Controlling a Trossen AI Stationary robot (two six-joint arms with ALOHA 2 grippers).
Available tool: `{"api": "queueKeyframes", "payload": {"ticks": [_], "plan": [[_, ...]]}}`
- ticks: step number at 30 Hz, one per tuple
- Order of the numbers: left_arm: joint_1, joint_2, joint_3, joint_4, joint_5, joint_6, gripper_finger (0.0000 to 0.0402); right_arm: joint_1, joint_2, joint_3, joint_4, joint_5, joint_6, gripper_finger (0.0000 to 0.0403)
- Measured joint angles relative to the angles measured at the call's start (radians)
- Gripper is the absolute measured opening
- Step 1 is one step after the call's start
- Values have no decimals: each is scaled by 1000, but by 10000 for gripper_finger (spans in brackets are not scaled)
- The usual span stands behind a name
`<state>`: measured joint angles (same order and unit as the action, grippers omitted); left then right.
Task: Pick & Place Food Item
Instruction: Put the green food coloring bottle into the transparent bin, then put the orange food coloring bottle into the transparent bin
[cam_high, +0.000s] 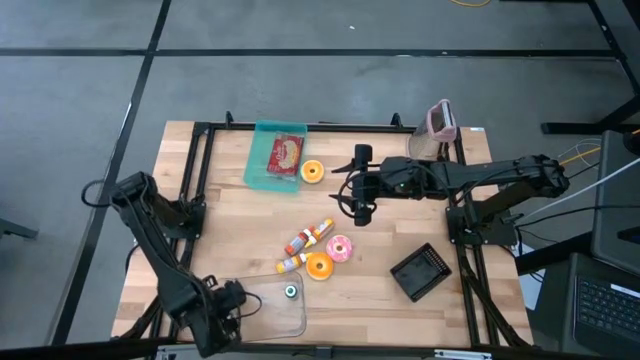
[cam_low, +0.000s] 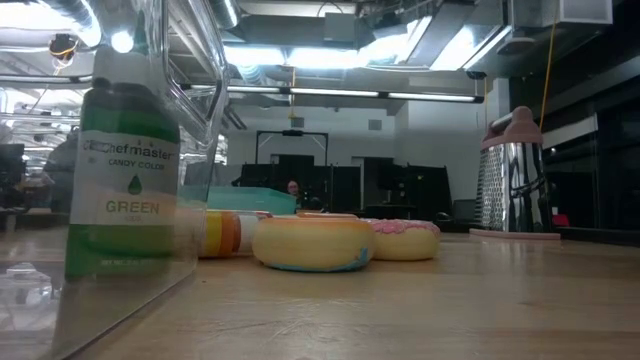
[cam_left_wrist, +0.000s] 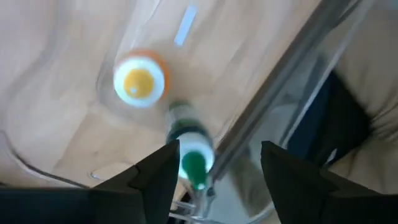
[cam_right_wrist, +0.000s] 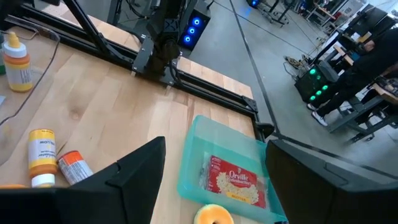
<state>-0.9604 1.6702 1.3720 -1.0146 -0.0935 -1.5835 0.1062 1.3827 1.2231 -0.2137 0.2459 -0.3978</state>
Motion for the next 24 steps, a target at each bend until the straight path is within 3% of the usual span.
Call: {"api": "queueKeyframes", "payload": {"ticks": [3,8,14,17,20,24], "plan": [[-1,-52,0,30,-140,7,220,0,0,22,2,0,-6,272],[-10,-142,2,62,-488,130,215,0,0,71,3,0,-7,272],[65,-204,2,16,-679,390,214,0,0,116,-5,0,-7,272],[164,-220,-3,-54,-704,482,214,0,0,131,-5,19,-6,272],[313,-228,-31,-128,-633,548,213,0,0,134,-8,47,12,272],[488,-226,-84,-96,-592,695,213,0,0,134,-36,53,49,272]]}}
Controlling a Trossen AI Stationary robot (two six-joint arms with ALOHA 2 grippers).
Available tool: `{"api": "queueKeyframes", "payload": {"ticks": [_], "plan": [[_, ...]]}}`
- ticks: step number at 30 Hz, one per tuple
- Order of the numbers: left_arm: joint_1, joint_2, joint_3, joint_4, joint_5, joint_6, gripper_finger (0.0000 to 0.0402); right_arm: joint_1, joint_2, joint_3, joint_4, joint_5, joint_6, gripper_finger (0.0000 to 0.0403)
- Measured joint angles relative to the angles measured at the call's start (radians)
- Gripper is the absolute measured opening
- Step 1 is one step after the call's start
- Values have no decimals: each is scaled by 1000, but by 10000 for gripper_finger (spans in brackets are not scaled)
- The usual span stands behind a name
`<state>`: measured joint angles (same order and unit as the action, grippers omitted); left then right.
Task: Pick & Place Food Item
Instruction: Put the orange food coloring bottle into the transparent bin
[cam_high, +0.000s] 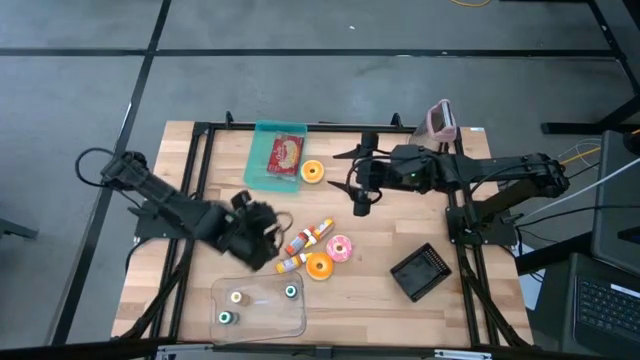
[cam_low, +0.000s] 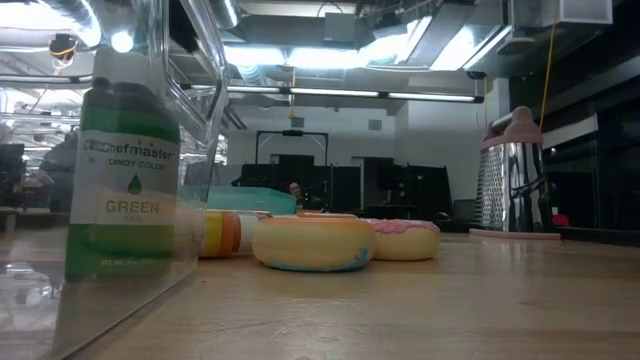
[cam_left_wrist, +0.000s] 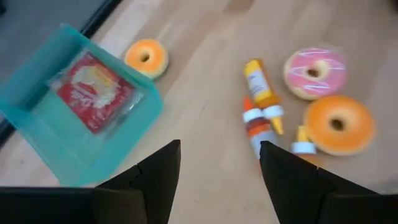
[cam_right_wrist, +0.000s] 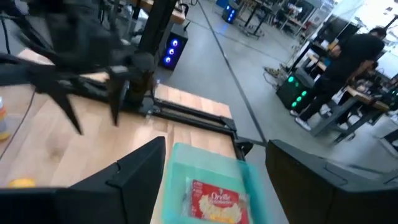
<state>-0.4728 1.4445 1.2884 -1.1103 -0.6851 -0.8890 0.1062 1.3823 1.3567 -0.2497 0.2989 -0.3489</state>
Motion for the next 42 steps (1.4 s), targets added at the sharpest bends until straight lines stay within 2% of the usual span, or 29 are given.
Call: {"api": "queueKeyframes", "payload": {"ticks": [7,12,18,26,30,35,42], "plan": [[266,10,-125,193,326,162,213,0,0,0,-83,0,31,272],[363,21,-239,370,450,205,216,0,0,0,-150,-1,49,272],[389,94,-332,534,499,221,217,0,0,-6,-221,-27,100,272],[376,251,-334,653,603,190,216,-3,3,-74,-216,-21,106,272],[351,307,-321,642,631,170,215,-3,3,-85,-216,-26,109,272],[329,311,-301,636,637,167,216,-3,3,-86,-215,-27,103,272],[322,251,-258,626,603,201,214,-13,3,-86,-215,-27,103,272]]}}
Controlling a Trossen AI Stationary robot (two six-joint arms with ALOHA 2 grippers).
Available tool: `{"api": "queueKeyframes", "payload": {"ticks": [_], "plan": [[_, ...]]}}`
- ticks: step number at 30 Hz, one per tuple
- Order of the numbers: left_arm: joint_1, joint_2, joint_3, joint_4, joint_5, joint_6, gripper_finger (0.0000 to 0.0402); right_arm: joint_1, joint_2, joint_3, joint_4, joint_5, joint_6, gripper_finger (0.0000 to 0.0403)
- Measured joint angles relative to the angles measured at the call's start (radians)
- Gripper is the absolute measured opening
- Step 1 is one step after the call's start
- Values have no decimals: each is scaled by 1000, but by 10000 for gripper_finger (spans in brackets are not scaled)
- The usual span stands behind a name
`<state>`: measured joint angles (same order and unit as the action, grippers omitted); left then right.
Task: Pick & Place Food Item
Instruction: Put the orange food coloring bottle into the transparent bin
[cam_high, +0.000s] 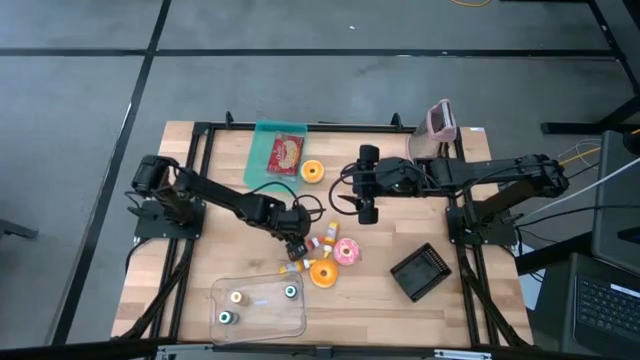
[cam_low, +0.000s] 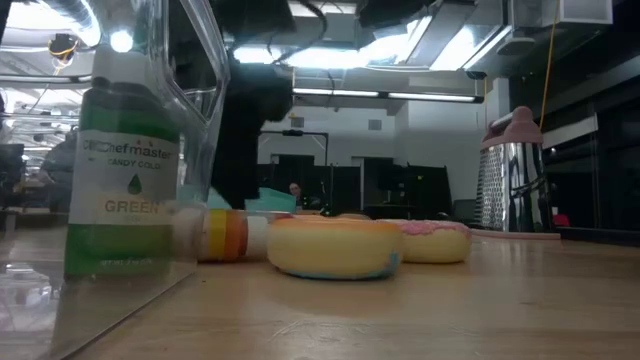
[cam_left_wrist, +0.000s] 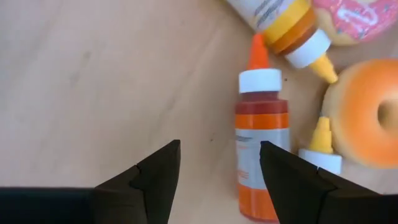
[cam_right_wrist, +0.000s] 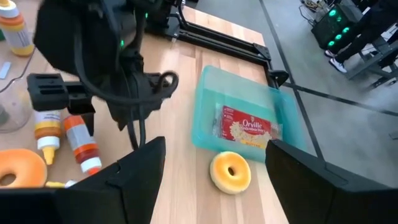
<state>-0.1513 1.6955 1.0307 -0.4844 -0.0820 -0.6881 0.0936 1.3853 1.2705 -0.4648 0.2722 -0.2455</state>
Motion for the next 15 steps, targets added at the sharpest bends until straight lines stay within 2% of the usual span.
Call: {"api": "queueKeyframes", "payload": {"ticks": [3,5,15], "plan": [[-4,-24,17,-23,-13,7,214,-2,0,0,1,0,0,272],[-9,-32,19,-26,16,10,214,-2,0,0,2,0,0,272],[-70,-7,18,-95,42,-47,210,-2,0,0,5,-4,2,272]]}}
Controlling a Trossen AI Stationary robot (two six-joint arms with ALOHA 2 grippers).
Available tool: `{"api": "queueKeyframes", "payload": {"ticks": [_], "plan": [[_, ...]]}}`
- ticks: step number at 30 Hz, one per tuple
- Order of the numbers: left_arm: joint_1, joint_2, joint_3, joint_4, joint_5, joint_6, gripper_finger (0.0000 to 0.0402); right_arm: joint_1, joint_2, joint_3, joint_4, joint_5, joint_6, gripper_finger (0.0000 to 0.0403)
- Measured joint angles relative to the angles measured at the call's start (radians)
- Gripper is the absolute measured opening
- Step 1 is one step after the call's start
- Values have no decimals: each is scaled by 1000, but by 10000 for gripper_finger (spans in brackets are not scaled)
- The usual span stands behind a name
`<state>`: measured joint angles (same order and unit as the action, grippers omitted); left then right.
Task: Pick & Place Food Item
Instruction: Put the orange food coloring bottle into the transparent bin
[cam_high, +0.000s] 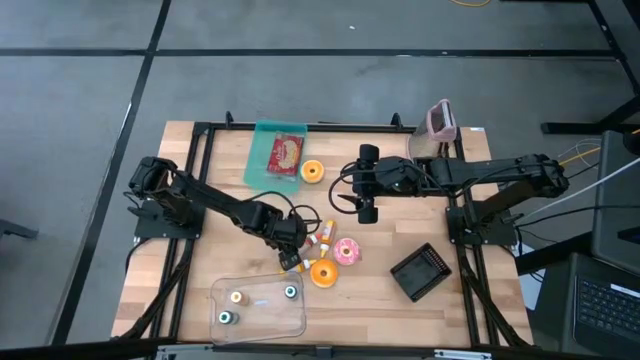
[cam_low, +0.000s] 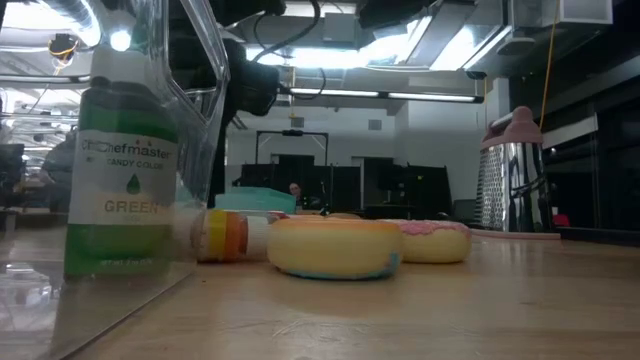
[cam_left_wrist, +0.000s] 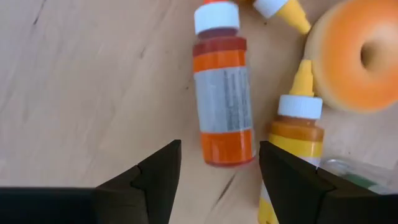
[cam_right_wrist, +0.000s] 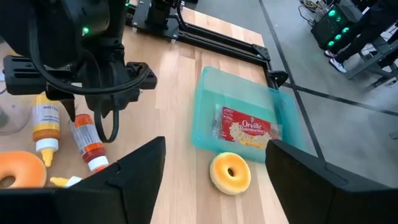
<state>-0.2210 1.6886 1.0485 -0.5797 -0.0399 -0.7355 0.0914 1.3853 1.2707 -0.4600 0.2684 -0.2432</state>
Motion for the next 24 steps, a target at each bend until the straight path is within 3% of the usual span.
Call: {"api": "queueKeyframes", "payload": {"ticks": [7,24], "plan": [[-8,1,0,15,-24,-12,215,0,0,0,3,0,0,272],[4,143,4,49,-41,2,226,0,0,0,3,-33,4,272]]}}
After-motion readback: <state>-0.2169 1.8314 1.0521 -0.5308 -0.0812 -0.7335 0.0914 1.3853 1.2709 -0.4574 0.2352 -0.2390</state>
